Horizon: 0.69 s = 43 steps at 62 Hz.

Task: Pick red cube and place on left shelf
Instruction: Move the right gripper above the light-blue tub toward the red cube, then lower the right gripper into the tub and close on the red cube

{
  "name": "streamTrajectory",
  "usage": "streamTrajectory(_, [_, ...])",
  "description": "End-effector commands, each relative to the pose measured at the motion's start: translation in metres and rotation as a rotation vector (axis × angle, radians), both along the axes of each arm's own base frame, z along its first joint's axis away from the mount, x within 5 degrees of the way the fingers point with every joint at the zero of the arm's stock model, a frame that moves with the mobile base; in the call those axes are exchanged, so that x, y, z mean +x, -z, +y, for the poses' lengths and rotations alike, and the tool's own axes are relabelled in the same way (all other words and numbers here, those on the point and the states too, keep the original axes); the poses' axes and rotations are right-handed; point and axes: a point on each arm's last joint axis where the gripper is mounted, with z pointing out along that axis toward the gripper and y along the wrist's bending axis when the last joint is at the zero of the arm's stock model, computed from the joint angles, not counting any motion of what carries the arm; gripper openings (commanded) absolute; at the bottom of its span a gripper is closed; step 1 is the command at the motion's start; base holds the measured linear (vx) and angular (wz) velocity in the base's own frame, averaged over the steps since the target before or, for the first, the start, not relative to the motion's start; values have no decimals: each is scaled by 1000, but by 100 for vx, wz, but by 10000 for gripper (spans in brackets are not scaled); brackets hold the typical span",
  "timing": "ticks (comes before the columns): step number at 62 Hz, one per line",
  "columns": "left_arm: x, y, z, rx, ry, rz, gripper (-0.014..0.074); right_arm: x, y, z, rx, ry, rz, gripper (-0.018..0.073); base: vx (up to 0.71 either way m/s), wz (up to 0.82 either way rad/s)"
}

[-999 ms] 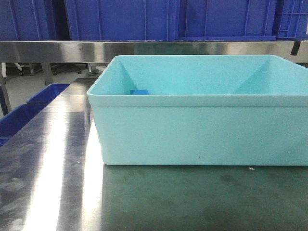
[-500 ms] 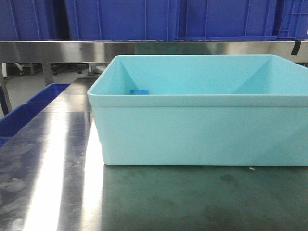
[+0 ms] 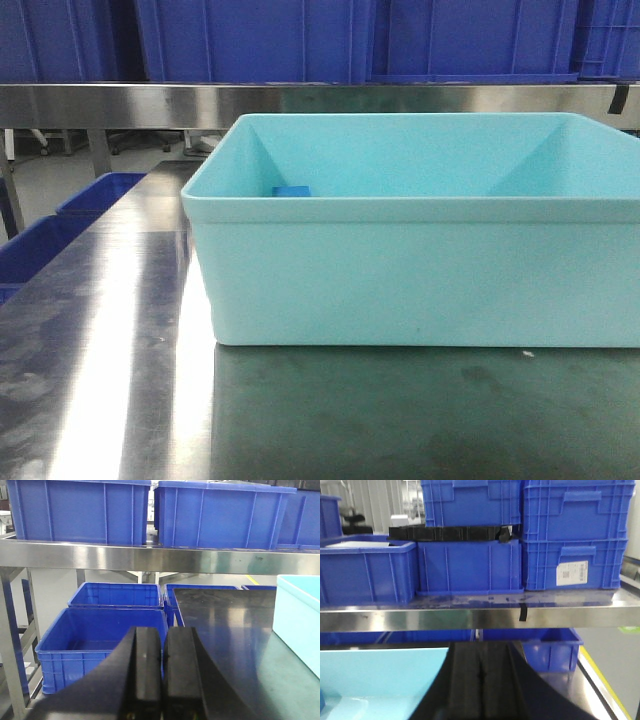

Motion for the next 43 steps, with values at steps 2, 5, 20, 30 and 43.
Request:
streamTrajectory(2, [0, 0, 1, -10, -13, -71, 101, 20, -53, -1, -9, -1, 44, 57, 0, 0])
streamTrajectory(5, [0, 0, 1, -10, -13, -71, 101, 31, -67, -1, -2, -9, 111, 57, 0, 0])
streamTrajectory(20, [0, 0, 1, -10, -13, -71, 101, 97, -95, 13, -37, -148, 431, 60, 0, 0])
streamTrajectory(30, [0, 0, 1, -10, -13, -71, 101, 143, -90, 41, -125, -300, 592, 86, 0, 0])
streamTrajectory(43, [0, 0, 1, -10, -13, -71, 101, 200, -72, 84, -175, -427, 721, 343, 0, 0])
